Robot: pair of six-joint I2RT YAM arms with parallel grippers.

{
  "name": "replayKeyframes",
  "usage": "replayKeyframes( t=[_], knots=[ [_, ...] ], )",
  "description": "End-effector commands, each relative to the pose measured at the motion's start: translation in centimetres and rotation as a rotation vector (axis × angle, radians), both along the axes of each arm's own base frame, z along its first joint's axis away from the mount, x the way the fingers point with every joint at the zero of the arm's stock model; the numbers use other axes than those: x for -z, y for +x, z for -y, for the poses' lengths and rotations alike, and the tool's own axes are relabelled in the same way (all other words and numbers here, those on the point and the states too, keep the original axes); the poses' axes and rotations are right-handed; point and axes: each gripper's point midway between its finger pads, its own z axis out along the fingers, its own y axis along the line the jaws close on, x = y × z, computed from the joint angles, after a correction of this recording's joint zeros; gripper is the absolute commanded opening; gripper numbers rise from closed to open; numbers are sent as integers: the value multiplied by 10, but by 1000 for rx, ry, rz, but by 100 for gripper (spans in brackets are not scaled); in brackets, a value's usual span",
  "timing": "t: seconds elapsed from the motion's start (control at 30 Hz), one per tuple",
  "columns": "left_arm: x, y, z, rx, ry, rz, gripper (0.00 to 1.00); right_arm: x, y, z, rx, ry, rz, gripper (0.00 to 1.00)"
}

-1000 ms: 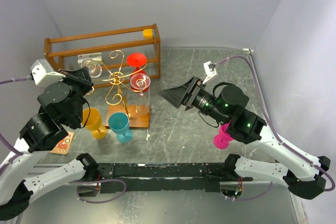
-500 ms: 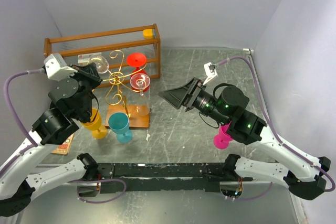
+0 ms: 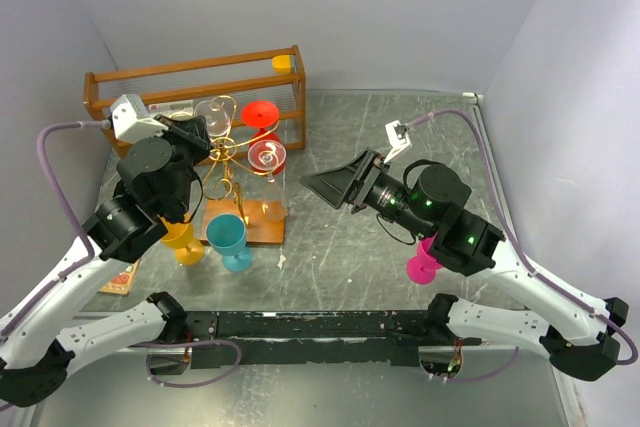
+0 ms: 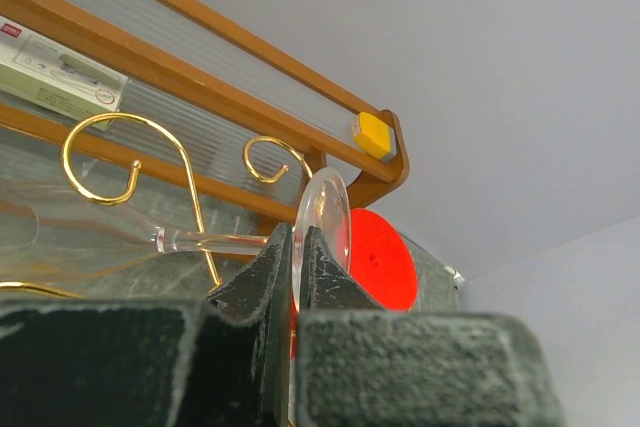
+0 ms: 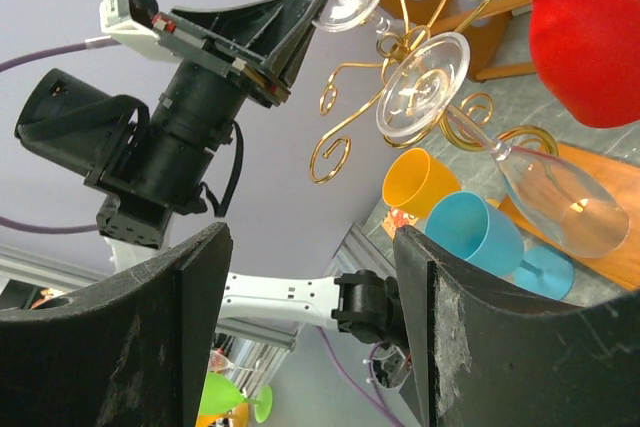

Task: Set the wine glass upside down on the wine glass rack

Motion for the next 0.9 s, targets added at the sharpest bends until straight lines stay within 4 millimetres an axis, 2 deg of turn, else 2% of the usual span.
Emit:
replayKeyframes(
  t=[0.0,0.2,0.37,0.53,0.87],
  knots=[
    [-14,10,3,37,-79,43,7,-7,-4,3,-6,36,7,66],
    [-15,26,-14,48,-114,47,7,-7,-6,5,-12,38,-3,66],
    [-11,40,-20,71,-137,28,7,-9,-8,8,-10,48,-4,66],
    [-8,48,-27,84,-158,28,7,-7,-8,9,-6,48,-10,65],
    [1,63,-53,68,-166,-2,7,-1,-7,7,-7,21,-15,65]
  ],
)
